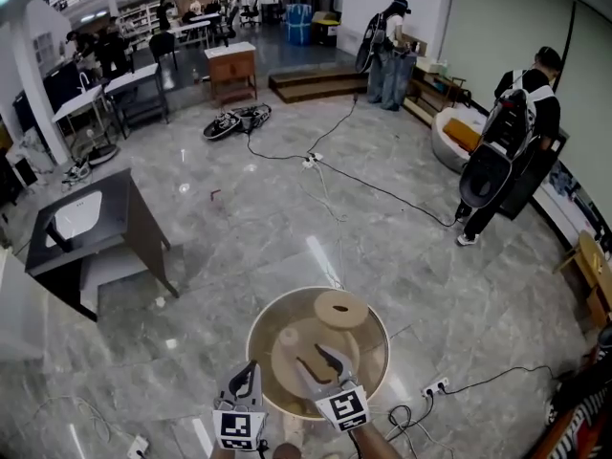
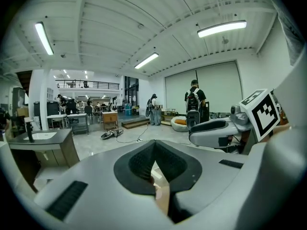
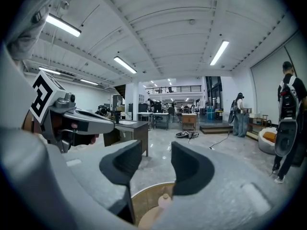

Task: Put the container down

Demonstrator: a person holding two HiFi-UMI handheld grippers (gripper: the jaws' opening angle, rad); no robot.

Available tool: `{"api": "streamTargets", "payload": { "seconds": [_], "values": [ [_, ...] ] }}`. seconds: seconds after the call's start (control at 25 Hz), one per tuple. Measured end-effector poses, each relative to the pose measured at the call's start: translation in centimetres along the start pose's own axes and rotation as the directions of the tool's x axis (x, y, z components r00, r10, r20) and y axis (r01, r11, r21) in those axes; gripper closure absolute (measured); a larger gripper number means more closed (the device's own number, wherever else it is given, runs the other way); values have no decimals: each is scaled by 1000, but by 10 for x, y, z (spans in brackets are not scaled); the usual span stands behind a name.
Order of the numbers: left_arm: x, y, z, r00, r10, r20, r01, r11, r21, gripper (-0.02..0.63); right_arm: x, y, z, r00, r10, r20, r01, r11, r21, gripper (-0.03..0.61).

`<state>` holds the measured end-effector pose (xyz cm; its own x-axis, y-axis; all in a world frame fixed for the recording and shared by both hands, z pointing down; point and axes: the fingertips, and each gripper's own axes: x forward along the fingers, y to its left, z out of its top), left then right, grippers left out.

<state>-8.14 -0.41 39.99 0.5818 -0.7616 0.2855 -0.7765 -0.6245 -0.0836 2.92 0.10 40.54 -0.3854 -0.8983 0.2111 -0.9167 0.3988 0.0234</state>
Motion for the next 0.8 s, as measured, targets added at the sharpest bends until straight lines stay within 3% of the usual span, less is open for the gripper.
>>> {"api": "streamTargets", "payload": {
  "seconds": [0.52,0.8],
  "values": [
    [-112,-72,20,1000,0,28,-1,1000,20,597,-137,43,17,997,-71,14,71,997,-24,505],
    [-169,-99,18,999,19,27,-18,1000,-17,597,-207,64,19,993,-113,20,114,993,-32,564]
  ]
}}
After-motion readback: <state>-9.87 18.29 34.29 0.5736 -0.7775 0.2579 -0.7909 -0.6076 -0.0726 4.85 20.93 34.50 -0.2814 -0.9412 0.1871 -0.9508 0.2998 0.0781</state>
